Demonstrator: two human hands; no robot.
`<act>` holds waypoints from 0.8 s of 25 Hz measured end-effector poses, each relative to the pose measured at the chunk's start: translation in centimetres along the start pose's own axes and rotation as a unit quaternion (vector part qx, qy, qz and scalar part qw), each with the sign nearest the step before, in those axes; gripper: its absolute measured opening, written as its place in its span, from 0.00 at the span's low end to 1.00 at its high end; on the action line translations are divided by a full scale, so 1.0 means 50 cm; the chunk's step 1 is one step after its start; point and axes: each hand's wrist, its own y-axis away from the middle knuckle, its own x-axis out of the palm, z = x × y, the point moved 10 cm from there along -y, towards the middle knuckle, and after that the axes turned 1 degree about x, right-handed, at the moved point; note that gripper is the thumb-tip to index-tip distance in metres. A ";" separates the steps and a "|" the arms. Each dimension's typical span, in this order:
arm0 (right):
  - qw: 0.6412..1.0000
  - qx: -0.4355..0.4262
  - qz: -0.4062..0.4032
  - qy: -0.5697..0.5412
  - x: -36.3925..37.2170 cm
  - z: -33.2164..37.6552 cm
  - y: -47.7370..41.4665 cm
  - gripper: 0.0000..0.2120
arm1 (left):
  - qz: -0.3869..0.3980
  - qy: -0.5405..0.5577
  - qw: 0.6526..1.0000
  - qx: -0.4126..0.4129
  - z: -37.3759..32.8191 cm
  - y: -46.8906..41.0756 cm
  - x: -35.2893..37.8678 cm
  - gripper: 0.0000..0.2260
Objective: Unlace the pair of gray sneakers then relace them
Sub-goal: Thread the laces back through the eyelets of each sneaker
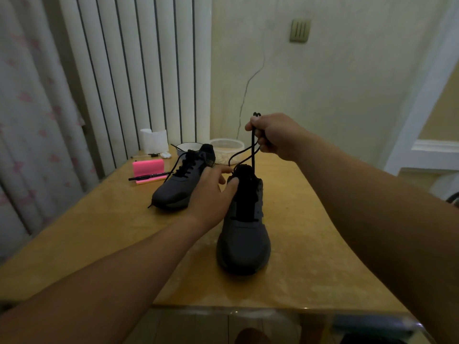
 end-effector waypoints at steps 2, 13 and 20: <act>1.000 -0.023 0.010 0.008 -0.001 0.015 0.018 0.15 | 0.069 -0.047 0.996 0.034 -0.029 -0.002 0.023 0.22; 0.993 -0.049 -0.095 0.042 -0.107 0.024 0.064 0.15 | 0.202 0.011 0.979 -0.023 -0.124 -0.023 0.052 0.14; 0.980 -0.011 -0.189 0.059 -0.172 -0.064 0.061 0.18 | 0.184 0.100 0.968 -0.137 -0.093 -0.083 0.059 0.09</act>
